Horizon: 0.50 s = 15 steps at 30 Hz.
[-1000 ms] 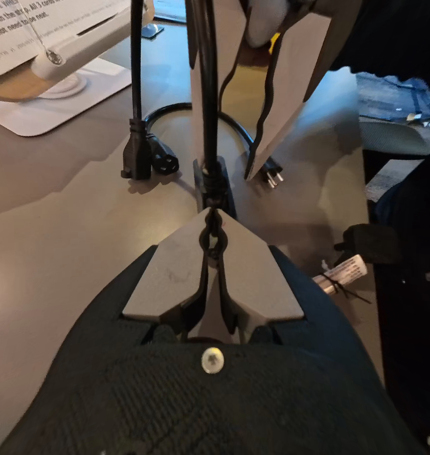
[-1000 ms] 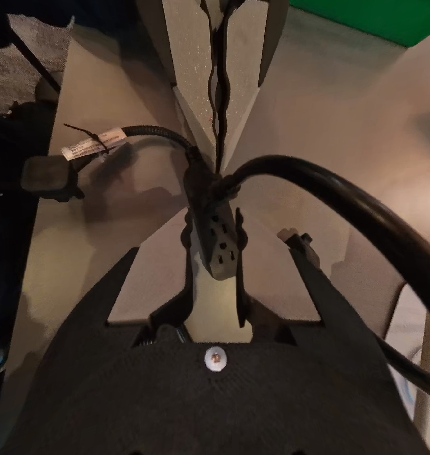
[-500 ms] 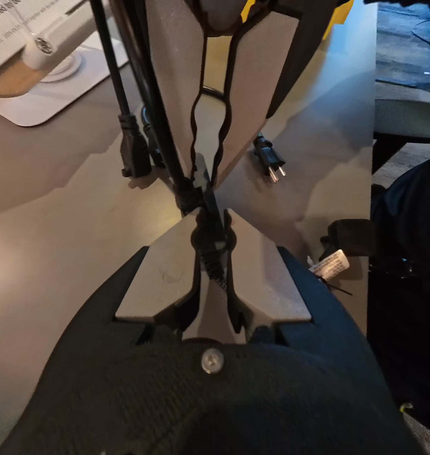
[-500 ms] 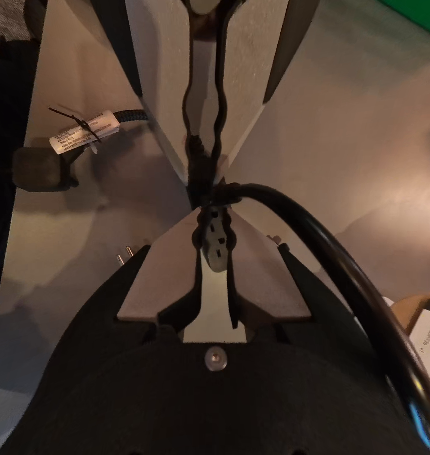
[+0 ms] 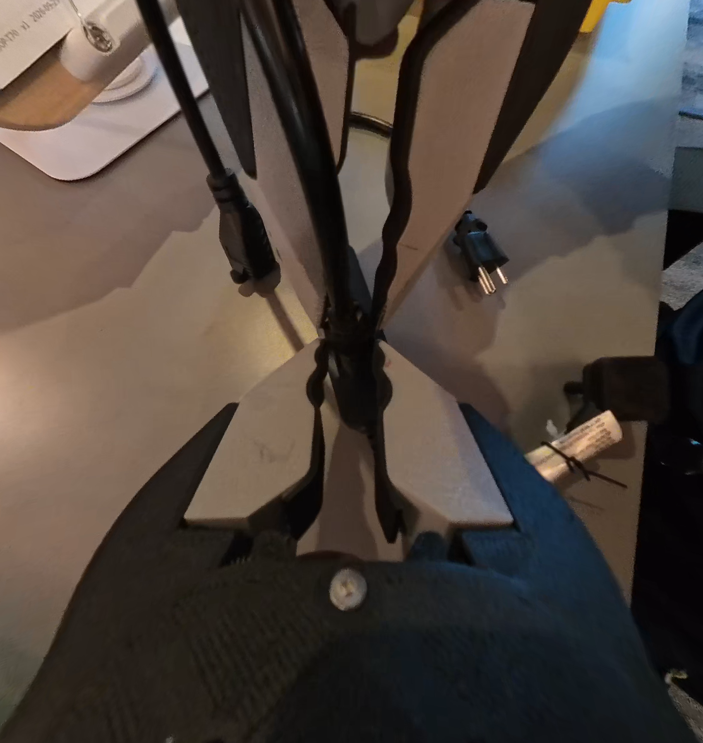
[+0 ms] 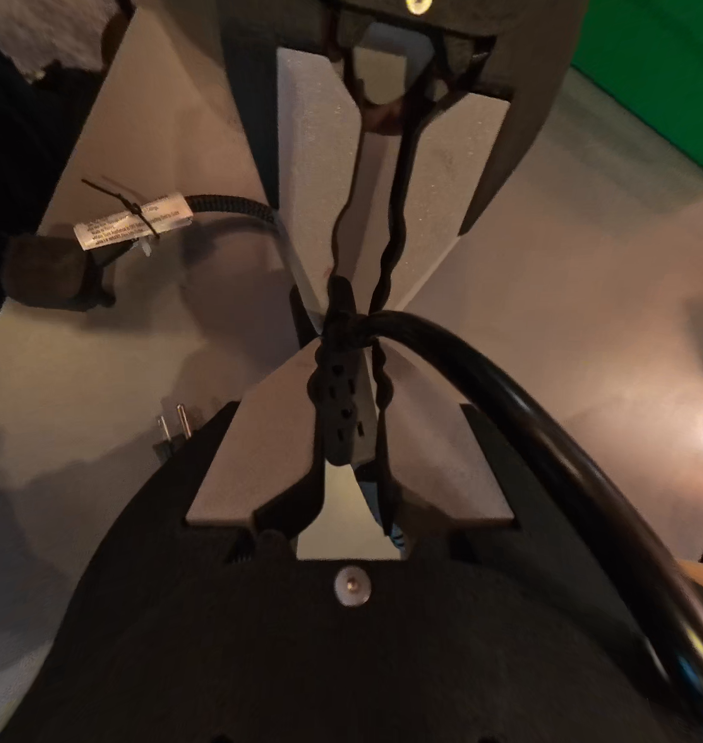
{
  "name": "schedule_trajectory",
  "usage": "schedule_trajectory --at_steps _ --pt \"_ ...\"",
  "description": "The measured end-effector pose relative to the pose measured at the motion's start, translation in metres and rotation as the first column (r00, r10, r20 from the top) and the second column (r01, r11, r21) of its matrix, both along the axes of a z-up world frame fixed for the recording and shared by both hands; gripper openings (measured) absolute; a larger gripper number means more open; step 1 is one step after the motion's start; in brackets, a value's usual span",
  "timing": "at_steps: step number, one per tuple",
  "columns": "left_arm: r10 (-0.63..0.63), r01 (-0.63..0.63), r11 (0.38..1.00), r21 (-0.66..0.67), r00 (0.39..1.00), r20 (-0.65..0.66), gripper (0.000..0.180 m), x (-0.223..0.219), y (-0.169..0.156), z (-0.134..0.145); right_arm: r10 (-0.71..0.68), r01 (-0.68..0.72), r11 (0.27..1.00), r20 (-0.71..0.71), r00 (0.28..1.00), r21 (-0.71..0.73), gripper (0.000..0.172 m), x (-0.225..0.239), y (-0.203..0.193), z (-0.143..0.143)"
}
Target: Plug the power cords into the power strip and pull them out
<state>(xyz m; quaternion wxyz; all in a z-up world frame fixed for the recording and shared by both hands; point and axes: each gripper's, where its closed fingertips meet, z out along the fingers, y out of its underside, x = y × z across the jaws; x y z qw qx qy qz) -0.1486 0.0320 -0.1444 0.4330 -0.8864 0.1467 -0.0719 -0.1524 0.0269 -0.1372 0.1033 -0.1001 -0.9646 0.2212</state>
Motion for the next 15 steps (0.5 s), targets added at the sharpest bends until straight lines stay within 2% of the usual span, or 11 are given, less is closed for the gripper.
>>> schedule_trajectory --at_steps 3,6,7,11,15 --pt "-0.005 0.005 1.000 -0.006 1.000 -0.023 0.019 0.001 0.001 0.000 0.047 -0.046 0.995 -0.012 0.999 0.083 0.020 0.002 0.003 0.002" --pt "-0.002 0.002 1.000 -0.005 1.000 -0.003 0.019 0.000 0.001 0.000 0.027 -0.027 0.997 0.003 1.000 0.072 0.016 0.000 0.003 0.007" --pt "-0.002 0.002 1.000 -0.004 1.000 0.008 0.019 0.000 0.001 0.000 0.021 -0.021 0.998 -0.005 1.000 0.056 0.010 -0.002 0.003 0.010" --pt "-0.005 0.005 1.000 -0.007 1.000 0.007 0.019 0.001 0.001 0.000 0.014 -0.014 0.999 -0.006 1.000 0.034 0.012 -0.002 0.001 0.009" --pt "-0.013 0.013 1.000 -0.019 1.000 -0.009 0.018 0.003 0.001 -0.001 0.037 -0.037 0.995 -0.001 0.999 0.092 0.012 0.001 0.002 0.008"
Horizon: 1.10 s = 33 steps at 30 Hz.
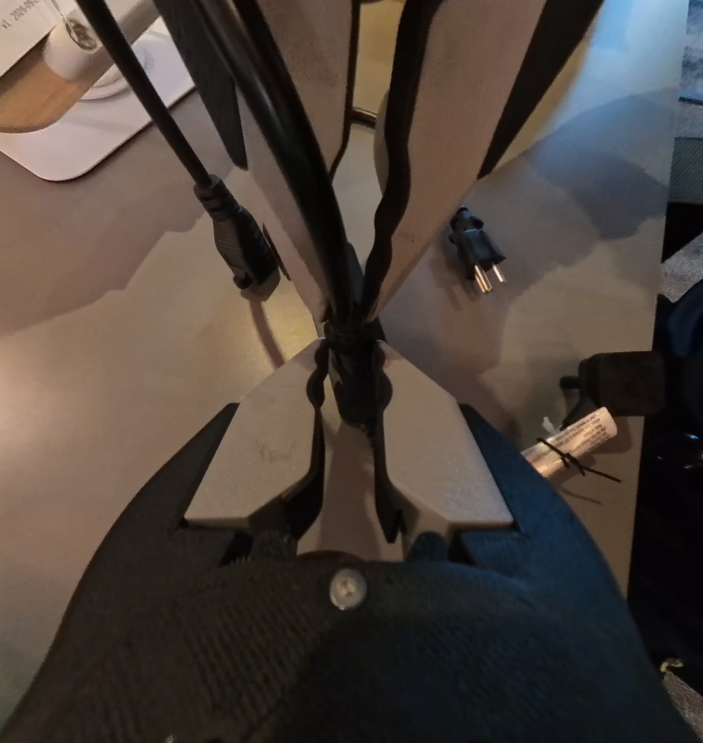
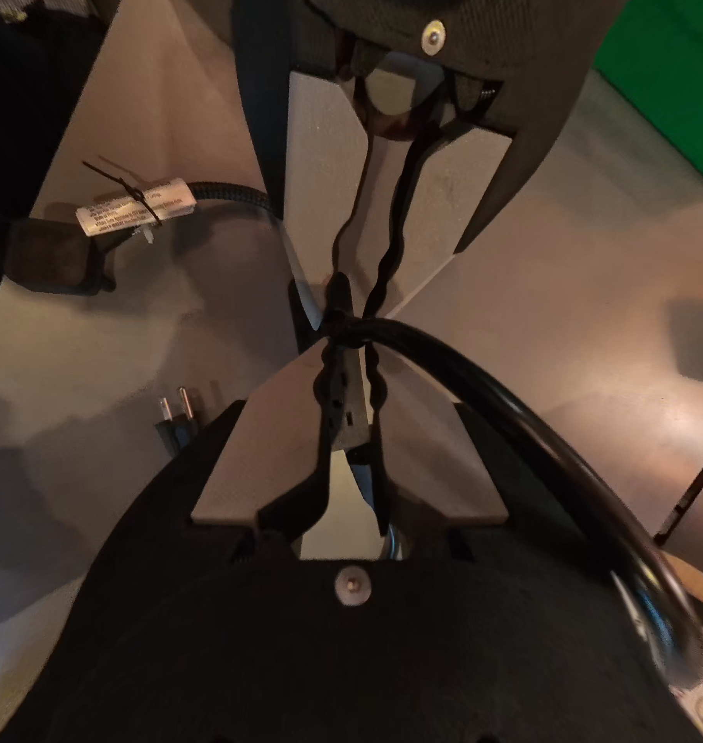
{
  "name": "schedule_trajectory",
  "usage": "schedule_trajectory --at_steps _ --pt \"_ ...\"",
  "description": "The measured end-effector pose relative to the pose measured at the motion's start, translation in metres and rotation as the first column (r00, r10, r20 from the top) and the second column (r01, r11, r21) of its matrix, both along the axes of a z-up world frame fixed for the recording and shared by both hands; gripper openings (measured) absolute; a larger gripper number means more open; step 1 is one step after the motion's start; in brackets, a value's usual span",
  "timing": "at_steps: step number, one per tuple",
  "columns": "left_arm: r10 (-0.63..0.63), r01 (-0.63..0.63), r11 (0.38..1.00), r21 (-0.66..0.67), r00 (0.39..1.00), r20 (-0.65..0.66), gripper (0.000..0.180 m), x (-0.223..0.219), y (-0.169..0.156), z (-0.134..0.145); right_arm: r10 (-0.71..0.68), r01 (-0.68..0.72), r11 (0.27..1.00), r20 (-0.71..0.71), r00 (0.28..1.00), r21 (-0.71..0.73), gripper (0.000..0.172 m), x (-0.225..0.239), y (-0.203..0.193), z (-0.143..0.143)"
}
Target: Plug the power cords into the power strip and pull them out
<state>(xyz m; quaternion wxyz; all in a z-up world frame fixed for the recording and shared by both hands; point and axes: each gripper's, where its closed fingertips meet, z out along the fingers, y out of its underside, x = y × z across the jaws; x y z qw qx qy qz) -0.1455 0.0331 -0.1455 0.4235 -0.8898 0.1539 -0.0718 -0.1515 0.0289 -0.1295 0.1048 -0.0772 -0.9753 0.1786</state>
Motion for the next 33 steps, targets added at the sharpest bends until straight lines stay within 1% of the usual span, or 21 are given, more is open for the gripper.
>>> schedule_trajectory --at_steps 4,6,7,9,10,13,17,21,23,26,30,33 --pt "0.013 -0.013 1.000 -0.009 1.000 -0.006 0.019 0.000 0.001 0.001 0.019 -0.021 0.988 0.009 1.000 0.152 0.011 0.000 0.002 -0.001" --pt "0.026 -0.026 1.000 0.008 0.999 0.026 0.021 0.001 -0.002 0.004 0.023 -0.024 0.981 0.009 1.000 0.194 0.011 0.001 0.000 -0.001" --pt "0.034 -0.035 0.999 0.029 0.999 0.040 0.021 0.002 -0.004 0.008 0.017 -0.019 0.978 0.014 1.000 0.207 0.016 0.001 -0.001 -0.002" --pt "0.053 -0.055 0.997 0.056 0.998 0.045 0.019 0.001 -0.007 0.013 0.010 -0.016 0.976 0.028 1.000 0.217 0.014 0.002 -0.001 -0.002" --pt "0.066 -0.069 0.994 0.083 0.997 0.044 0.011 -0.001 -0.008 0.017 -0.002 -0.006 0.978 0.038 0.999 0.211 0.010 0.002 -0.001 -0.002" --pt "0.098 -0.103 0.989 0.105 0.994 0.054 0.010 0.000 -0.008 0.019 -0.014 0.004 0.981 0.048 0.999 0.191 0.009 0.003 -0.001 -0.003" --pt "0.122 -0.127 0.989 0.078 0.991 0.060 0.010 0.002 -0.008 0.018 -0.007 0.002 0.979 0.024 1.000 0.206 0.009 0.003 -0.001 -0.004" --pt "0.164 -0.170 0.984 0.061 0.983 0.085 0.010 0.002 -0.008 0.018 0.047 -0.049 0.968 0.016 0.999 0.247 0.010 0.004 -0.003 -0.004" --pt "0.183 -0.187 0.981 0.047 0.980 0.081 0.009 0.002 -0.007 0.018 0.091 -0.093 0.960 0.018 0.996 0.265 0.010 0.003 -0.003 -0.004" --pt "0.194 -0.197 0.980 0.036 0.978 0.075 0.009 0.002 -0.007 0.017 0.113 -0.115 0.948 0.024 0.993 0.297 0.009 0.003 -0.004 -0.005" --pt "0.208 -0.208 0.978 0.010 0.978 0.027 0.009 0.002 -0.006 0.017 0.154 -0.149 0.915 0.017 0.988 0.375 0.009 0.003 -0.003 -0.006" --pt "0.208 -0.207 0.978 -0.012 0.978 0.032 0.009 0.002 -0.005 0.016 0.161 -0.159 0.922 0.025 0.987 0.353 0.008 0.003 -0.003 -0.007"
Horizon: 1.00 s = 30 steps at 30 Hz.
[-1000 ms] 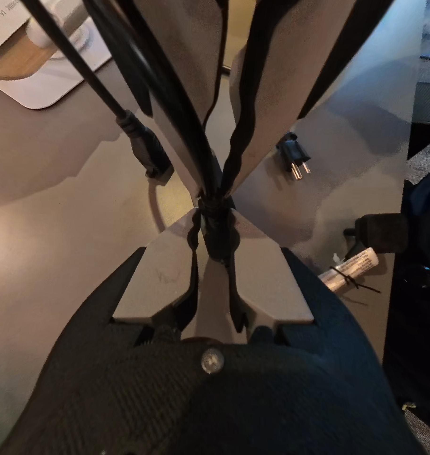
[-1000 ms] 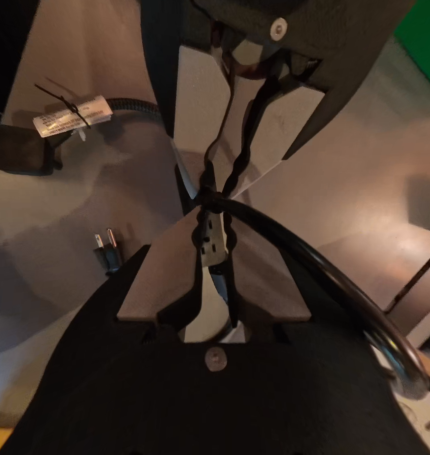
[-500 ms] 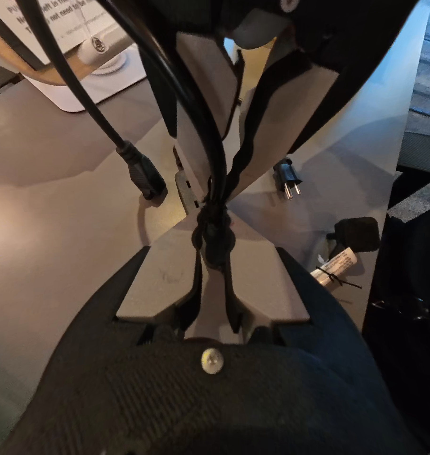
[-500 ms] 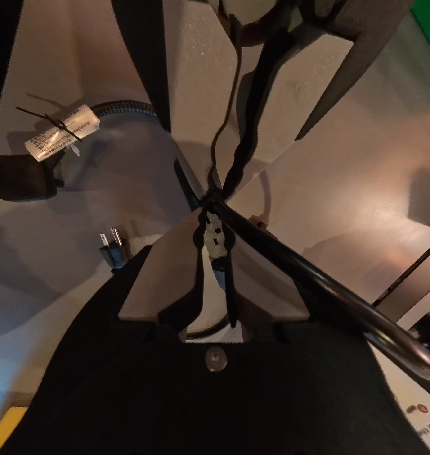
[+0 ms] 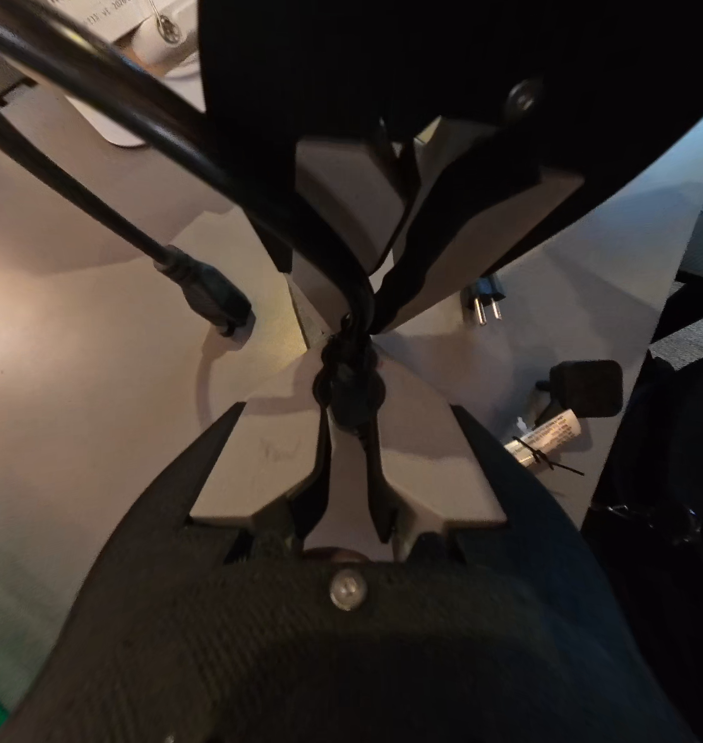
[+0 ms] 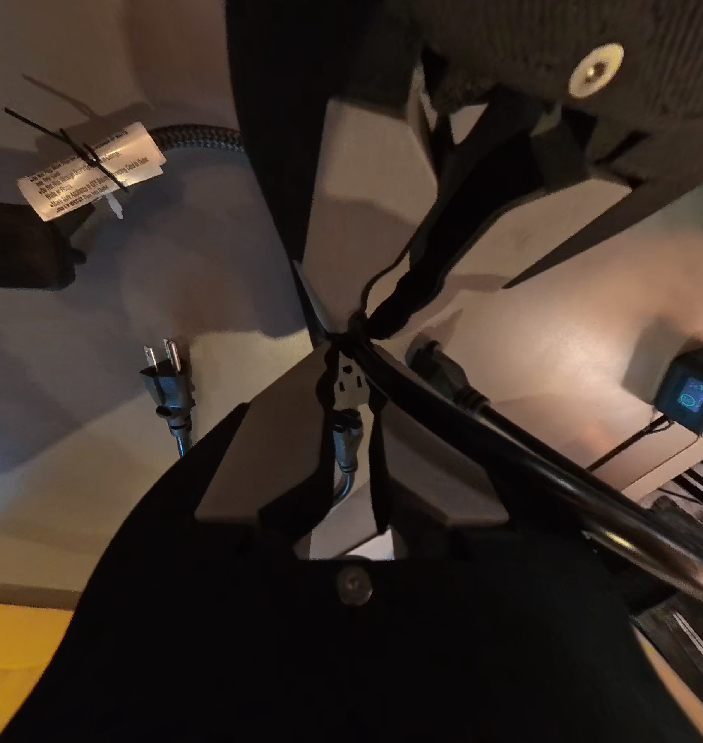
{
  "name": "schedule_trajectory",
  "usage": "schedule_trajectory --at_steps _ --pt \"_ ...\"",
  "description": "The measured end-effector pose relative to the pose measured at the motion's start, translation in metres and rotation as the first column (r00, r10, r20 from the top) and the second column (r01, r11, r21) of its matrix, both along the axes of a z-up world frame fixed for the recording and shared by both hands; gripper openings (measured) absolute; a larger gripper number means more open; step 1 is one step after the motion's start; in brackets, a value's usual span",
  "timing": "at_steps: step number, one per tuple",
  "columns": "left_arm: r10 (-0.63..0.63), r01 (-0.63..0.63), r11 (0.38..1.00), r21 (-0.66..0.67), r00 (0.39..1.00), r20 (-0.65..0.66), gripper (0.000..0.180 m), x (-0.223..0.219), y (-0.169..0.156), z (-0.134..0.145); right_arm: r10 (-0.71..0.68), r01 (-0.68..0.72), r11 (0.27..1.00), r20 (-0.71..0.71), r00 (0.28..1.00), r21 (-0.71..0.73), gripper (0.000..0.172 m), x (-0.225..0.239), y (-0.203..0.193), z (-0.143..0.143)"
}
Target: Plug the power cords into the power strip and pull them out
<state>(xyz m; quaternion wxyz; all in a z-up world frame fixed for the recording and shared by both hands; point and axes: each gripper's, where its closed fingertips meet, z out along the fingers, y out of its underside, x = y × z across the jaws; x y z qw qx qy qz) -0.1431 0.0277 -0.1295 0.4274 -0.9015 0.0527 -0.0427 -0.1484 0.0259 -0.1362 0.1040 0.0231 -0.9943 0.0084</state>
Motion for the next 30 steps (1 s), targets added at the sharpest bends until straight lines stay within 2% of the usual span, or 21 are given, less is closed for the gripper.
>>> schedule_trajectory --at_steps 9,12,14,15,18,21,25,28,30 --pt "-0.019 0.018 1.000 -0.020 0.999 -0.030 0.009 0.000 0.002 -0.001 0.047 -0.046 0.999 -0.008 0.999 0.022 0.008 -0.001 -0.001 -0.002" --pt "-0.027 0.027 0.999 -0.019 0.999 -0.026 0.005 0.001 0.004 -0.003 0.055 -0.055 0.998 0.000 0.998 -0.015 0.003 -0.001 -0.004 -0.007" --pt "-0.025 0.023 0.999 -0.043 0.999 -0.045 0.009 0.000 0.004 -0.009 0.071 -0.071 0.997 -0.016 0.997 0.012 0.007 -0.002 0.001 -0.010" --pt "-0.031 0.029 0.999 -0.025 0.998 -0.061 0.008 0.000 0.005 -0.008 0.068 -0.068 0.998 -0.026 0.997 -0.018 0.006 -0.001 0.000 -0.010" --pt "-0.046 0.046 0.999 0.001 0.999 -0.028 0.010 0.000 0.005 -0.009 0.039 -0.039 0.995 -0.004 0.999 -0.092 0.006 -0.001 0.001 -0.009" --pt "-0.042 0.042 0.999 0.003 0.999 -0.027 0.010 -0.001 0.004 -0.008 0.055 -0.055 0.998 0.005 0.998 -0.038 0.008 -0.001 0.001 -0.009" --pt "-0.018 0.018 1.000 0.018 1.000 0.000 0.010 -0.002 0.004 -0.007 0.027 -0.026 0.999 0.010 1.000 -0.044 0.010 -0.001 0.003 -0.008" --pt "0.005 -0.005 0.999 0.032 1.000 0.004 0.011 -0.004 0.000 -0.006 -0.042 0.038 0.991 -0.028 0.999 -0.131 0.012 -0.003 0.002 -0.006" --pt "0.000 -0.002 0.999 0.044 0.999 0.041 0.011 0.001 -0.009 -0.005 -0.099 0.096 0.966 -0.001 0.995 -0.239 0.003 0.004 0.000 -0.005"
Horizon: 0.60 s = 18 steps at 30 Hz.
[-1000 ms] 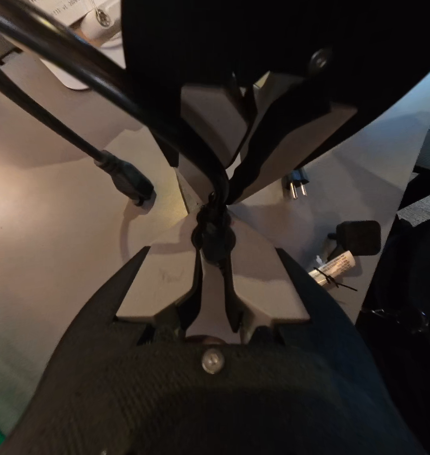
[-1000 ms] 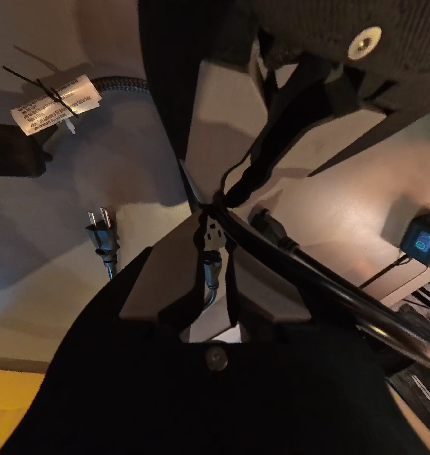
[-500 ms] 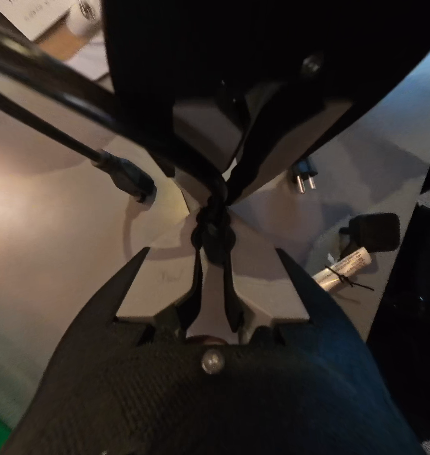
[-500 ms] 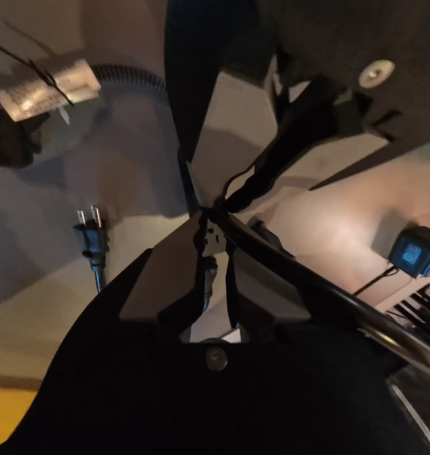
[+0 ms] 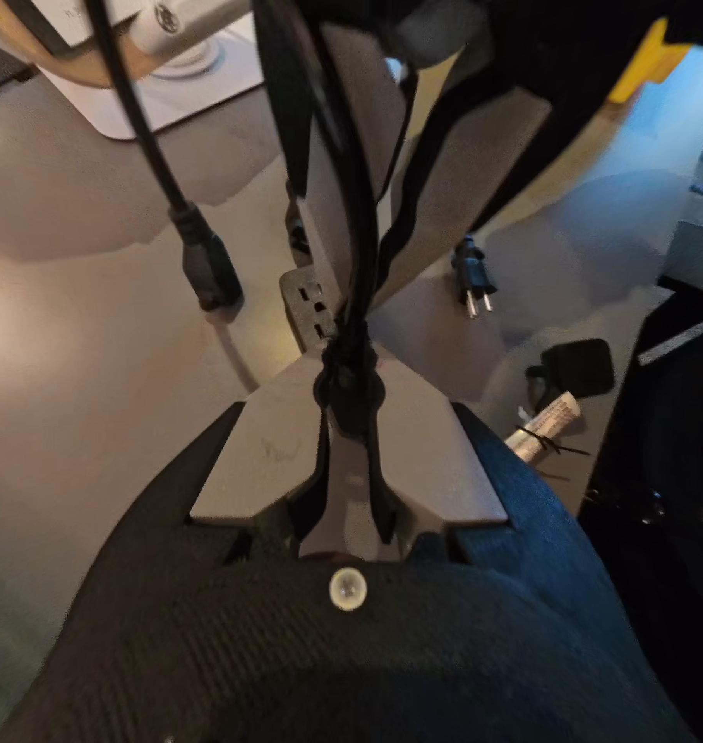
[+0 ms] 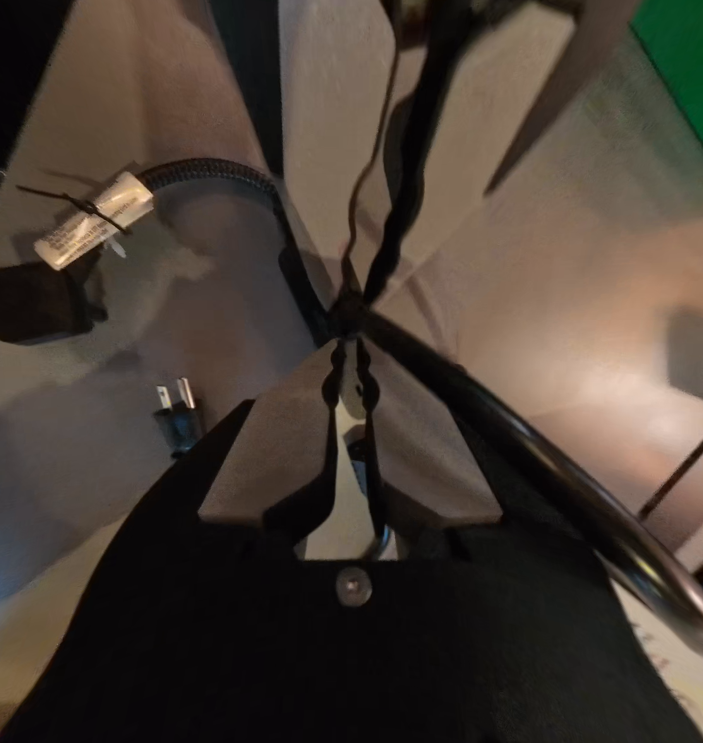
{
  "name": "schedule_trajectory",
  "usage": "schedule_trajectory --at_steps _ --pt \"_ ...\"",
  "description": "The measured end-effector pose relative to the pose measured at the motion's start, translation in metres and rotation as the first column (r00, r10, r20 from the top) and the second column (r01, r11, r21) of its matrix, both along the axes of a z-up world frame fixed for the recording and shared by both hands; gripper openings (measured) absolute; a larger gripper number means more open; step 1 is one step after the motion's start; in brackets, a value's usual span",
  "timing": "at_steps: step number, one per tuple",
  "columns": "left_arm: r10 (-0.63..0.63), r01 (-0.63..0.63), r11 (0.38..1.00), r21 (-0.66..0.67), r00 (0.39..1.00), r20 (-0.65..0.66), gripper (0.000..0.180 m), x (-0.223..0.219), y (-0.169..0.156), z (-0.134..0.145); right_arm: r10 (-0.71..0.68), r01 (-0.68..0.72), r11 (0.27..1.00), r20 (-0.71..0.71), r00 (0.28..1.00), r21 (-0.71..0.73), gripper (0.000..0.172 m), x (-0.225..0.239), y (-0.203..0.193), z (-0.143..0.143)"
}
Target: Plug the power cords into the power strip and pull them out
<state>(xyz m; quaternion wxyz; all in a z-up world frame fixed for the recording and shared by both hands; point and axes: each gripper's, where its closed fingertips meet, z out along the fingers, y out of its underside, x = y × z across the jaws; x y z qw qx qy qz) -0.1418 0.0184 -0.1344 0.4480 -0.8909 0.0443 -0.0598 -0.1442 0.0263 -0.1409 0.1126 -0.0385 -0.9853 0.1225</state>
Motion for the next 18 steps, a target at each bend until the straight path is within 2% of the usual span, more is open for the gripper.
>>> schedule_trajectory --at_steps 3,6,9,13,16,17,18 --pt "0.025 -0.025 1.000 0.011 0.999 0.026 0.016 0.006 -0.016 -0.001 -0.070 0.062 0.987 -0.049 0.996 -0.146 0.020 0.006 0.004 0.009" --pt "0.072 -0.073 0.997 0.012 0.996 0.060 0.034 0.009 -0.025 -0.004 -0.142 0.125 0.957 -0.049 0.989 -0.262 0.031 0.019 0.011 0.019" --pt "0.109 -0.113 0.993 0.040 0.990 0.090 0.041 0.012 -0.030 -0.001 -0.225 0.192 0.916 -0.057 0.973 -0.351 0.043 0.034 0.027 0.025" --pt "0.140 -0.137 0.986 -0.096 0.990 0.032 0.058 0.015 -0.027 -0.033 -0.284 0.207 0.820 -0.065 0.957 -0.534 0.052 0.052 0.034 0.027" --pt "0.159 -0.172 0.963 -0.206 0.984 -0.080 0.062 0.006 -0.022 -0.063 -0.321 0.201 0.786 -0.108 0.941 -0.584 0.056 0.048 0.038 0.016" --pt "0.142 -0.156 0.971 -0.183 0.986 -0.087 0.049 0.007 -0.016 -0.062 -0.326 0.205 0.778 -0.102 0.940 -0.594 0.059 0.047 0.038 0.011" --pt "0.125 -0.139 0.973 -0.185 0.988 -0.089 0.047 0.007 -0.013 -0.062 -0.328 0.212 0.770 -0.088 0.940 -0.602 0.060 0.046 0.038 0.005"
